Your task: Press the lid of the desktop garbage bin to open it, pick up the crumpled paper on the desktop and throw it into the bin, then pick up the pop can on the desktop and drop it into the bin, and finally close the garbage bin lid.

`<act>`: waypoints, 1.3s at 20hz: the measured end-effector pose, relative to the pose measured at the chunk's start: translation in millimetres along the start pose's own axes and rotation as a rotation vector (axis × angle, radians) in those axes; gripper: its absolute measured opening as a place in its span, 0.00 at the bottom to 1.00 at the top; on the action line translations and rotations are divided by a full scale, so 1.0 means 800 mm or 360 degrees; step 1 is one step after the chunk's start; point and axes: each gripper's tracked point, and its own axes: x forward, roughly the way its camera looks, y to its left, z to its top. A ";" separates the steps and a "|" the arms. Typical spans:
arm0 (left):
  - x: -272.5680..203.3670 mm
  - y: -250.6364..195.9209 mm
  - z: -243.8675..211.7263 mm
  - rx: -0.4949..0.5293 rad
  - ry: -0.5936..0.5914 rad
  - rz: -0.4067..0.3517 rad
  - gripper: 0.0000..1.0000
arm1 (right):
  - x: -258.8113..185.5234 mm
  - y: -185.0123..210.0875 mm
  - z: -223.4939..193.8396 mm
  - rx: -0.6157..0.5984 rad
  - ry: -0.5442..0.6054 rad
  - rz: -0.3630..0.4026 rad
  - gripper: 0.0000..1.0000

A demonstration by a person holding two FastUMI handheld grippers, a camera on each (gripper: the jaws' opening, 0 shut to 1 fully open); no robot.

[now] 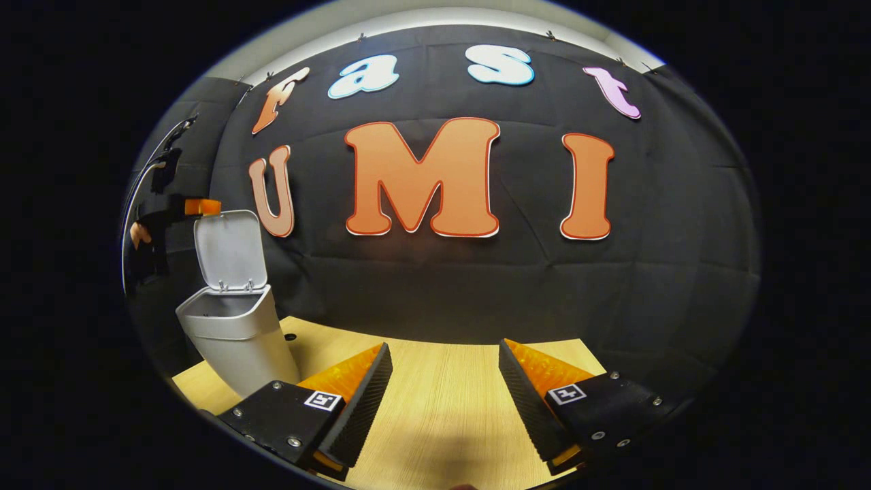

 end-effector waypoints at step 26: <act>-0.012 -0.047 -0.168 0.0042 0.0791 -0.0165 0.95 | 0.004 -0.008 -0.009 0.0033 0.0001 0.0017 0.94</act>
